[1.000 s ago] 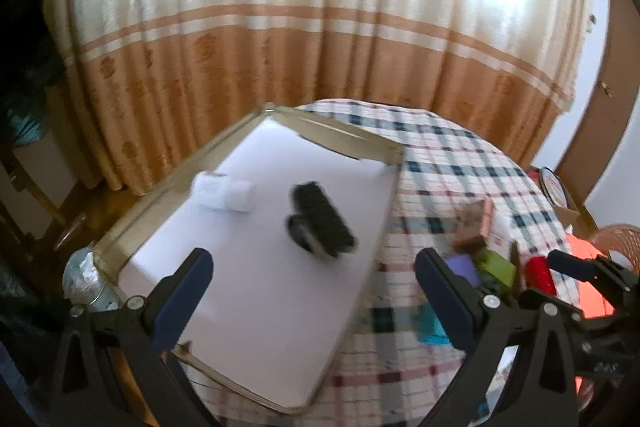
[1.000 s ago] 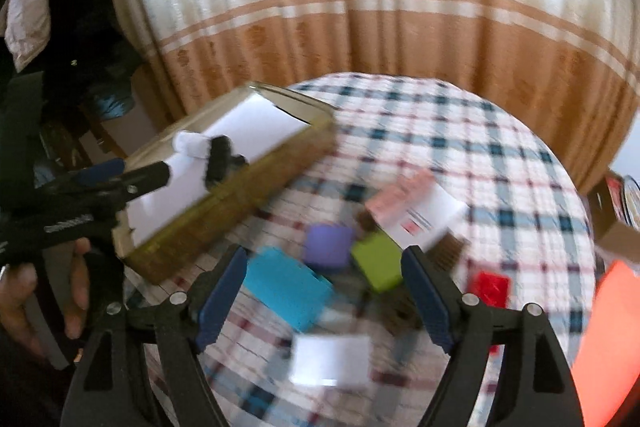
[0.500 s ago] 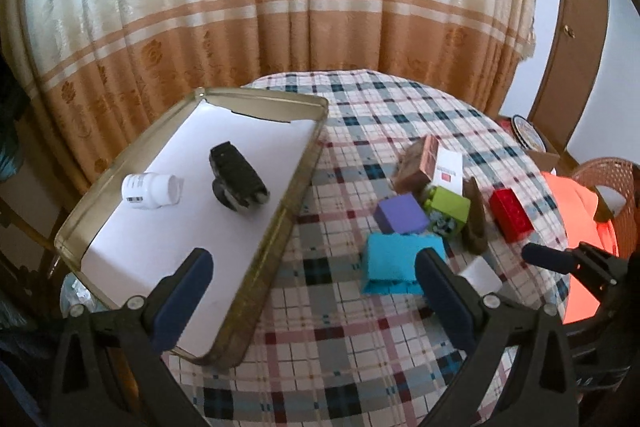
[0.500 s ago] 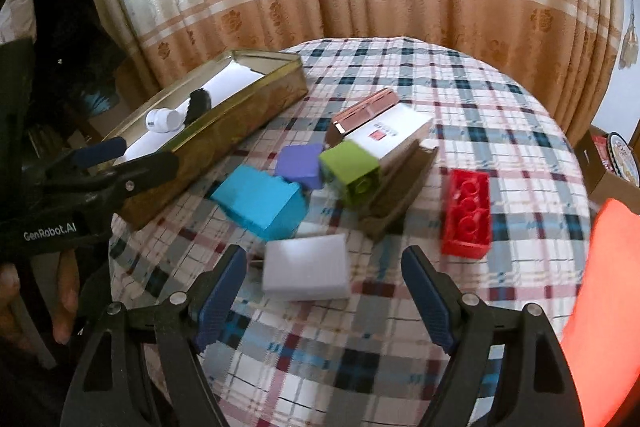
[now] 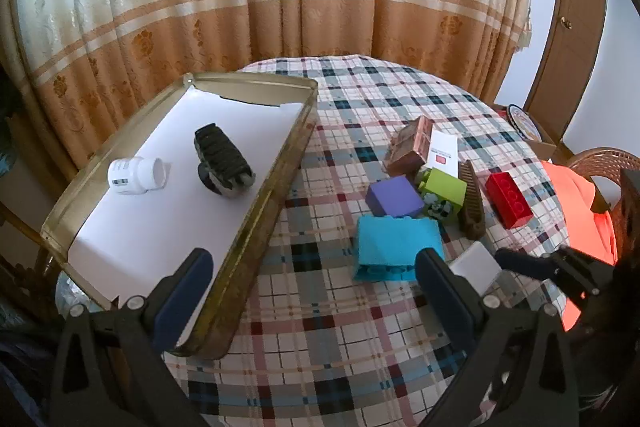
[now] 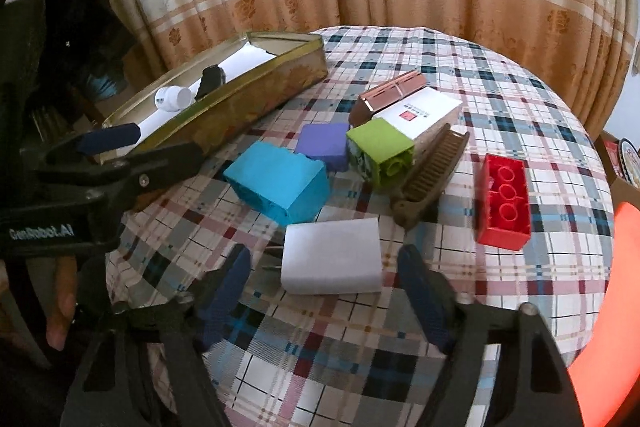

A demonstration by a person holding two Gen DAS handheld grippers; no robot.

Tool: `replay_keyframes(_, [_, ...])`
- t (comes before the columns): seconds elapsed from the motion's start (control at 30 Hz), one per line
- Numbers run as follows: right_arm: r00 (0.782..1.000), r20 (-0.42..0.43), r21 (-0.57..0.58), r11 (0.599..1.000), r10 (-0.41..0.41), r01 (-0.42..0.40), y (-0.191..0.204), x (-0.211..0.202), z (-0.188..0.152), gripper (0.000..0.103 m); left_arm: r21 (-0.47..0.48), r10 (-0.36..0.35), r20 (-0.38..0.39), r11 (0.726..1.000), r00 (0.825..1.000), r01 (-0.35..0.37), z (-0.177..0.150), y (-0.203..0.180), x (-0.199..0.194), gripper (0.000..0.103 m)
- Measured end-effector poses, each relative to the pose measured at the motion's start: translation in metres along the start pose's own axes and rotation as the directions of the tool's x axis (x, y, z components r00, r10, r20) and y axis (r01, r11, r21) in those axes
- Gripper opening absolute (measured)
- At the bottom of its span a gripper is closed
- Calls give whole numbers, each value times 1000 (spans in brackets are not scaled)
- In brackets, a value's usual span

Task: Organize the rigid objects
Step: 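Grasp the white block with the right tool while the left tool approaches the teal brick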

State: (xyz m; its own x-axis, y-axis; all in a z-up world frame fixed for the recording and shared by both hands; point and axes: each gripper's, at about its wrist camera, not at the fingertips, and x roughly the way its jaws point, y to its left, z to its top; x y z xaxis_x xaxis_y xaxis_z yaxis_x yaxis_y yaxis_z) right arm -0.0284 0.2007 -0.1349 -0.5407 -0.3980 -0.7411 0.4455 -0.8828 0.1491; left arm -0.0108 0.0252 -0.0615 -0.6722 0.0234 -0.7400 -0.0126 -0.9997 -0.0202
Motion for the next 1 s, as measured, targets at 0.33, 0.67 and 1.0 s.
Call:
replay_keyframes(0.33, [1000,29,-6,1000,11,-11,-3,-2,-5,56,14,-30,9,999,1000,30,0,-4,-4,102])
replay_keyframes(0.67, [997,62,-13,999,-33,34,-5,-9,-3,55,13,-47,7,999,999,47,1,-9,-1,102])
replay_keyframes(1.0, [999,13,-8,999,-37,37,-12,-2,-5,56,50,-70,-21,996,997,71,-3,-23,9,102])
